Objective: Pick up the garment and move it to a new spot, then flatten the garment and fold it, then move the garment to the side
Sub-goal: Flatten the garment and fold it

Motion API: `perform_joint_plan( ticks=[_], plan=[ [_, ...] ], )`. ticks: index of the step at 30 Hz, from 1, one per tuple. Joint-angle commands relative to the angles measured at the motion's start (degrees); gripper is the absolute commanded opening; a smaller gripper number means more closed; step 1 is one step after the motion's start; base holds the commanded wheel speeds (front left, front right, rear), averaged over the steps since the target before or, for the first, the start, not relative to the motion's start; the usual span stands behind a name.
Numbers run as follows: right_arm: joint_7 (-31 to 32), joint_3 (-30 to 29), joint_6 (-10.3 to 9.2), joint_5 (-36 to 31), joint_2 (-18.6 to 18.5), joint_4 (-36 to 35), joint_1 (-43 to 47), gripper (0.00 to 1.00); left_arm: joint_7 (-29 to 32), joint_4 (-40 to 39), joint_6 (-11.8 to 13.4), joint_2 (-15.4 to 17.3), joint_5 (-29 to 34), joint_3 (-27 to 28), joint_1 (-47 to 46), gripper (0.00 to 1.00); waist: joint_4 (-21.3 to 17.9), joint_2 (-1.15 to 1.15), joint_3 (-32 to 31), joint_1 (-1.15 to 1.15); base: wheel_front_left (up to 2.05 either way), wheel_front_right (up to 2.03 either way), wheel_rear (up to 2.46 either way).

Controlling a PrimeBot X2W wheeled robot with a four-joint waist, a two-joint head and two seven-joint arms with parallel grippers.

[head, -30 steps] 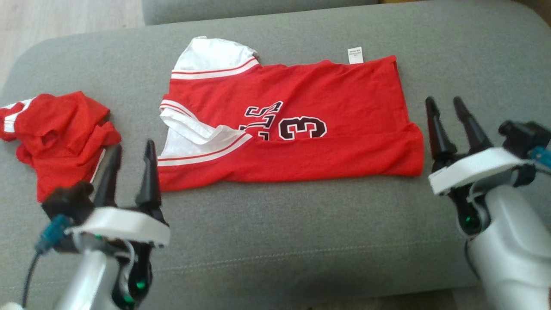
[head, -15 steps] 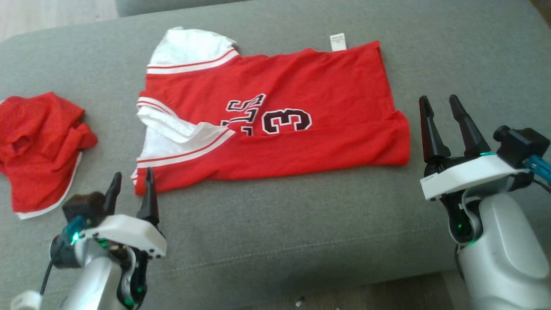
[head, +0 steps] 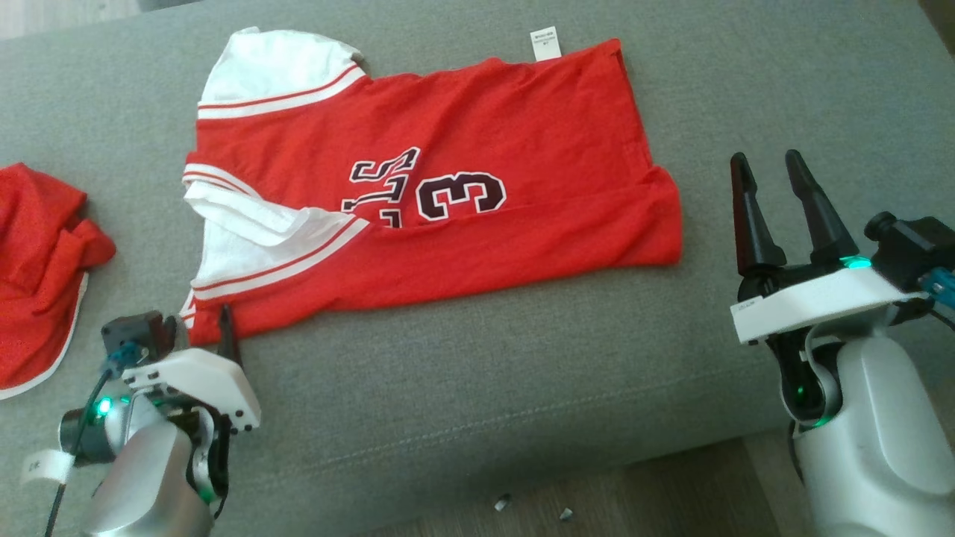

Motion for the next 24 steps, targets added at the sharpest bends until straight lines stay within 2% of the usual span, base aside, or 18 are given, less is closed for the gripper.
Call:
perform_joint_plan(
  ticks=[1,8,9,10,15,24],
  plan=[
    [0.1,0.7,0.36,-0.6,0.7,-2.5,0.3,1.00,0.1,-0.1,0.1,2.0,0.0,1.8,-2.8,1.00,-0.2,0.00,0.2,0.00,0.00,0.00,0.00],
    [0.3,0.5,0.36,-1.0,1.0,-3.4,0.7,1.00,0.6,3.9,-1.7,1.5,-0.5,0.8,-4.3,1.00,-0.5,0.00,0.5,0.00,0.00,0.00,0.00],
    [0.5,0.4,0.36,-1.1,1.0,-3.4,0.8,1.00,0.5,4.1,-2.3,1.4,-0.7,0.6,-4.5,0.44,-0.4,0.00,0.6,0.00,0.00,0.00,0.00],
    [0.6,0.3,0.36,-1.3,1.0,-3.4,1.0,1.00,0.3,4.3,-2.8,1.3,-0.8,0.5,-4.7,0.00,-0.2,0.00,0.7,0.00,0.00,0.00,0.00],
    [2.8,-1.0,0.36,-1.8,1.7,-2.0,2.0,1.00,-2.6,2.9,-4.6,0.8,-1.2,0.4,-5.5,0.00,0.9,0.00,0.6,0.00,0.00,0.00,0.00],
    [6.7,-3.5,0.36,2.9,4.6,3.7,3.0,1.00,-4.8,-6.1,-5.1,0.4,-0.5,0.9,-3.6,0.00,3.3,0.00,-0.3,0.00,0.00,0.00,0.00]
  ],
)
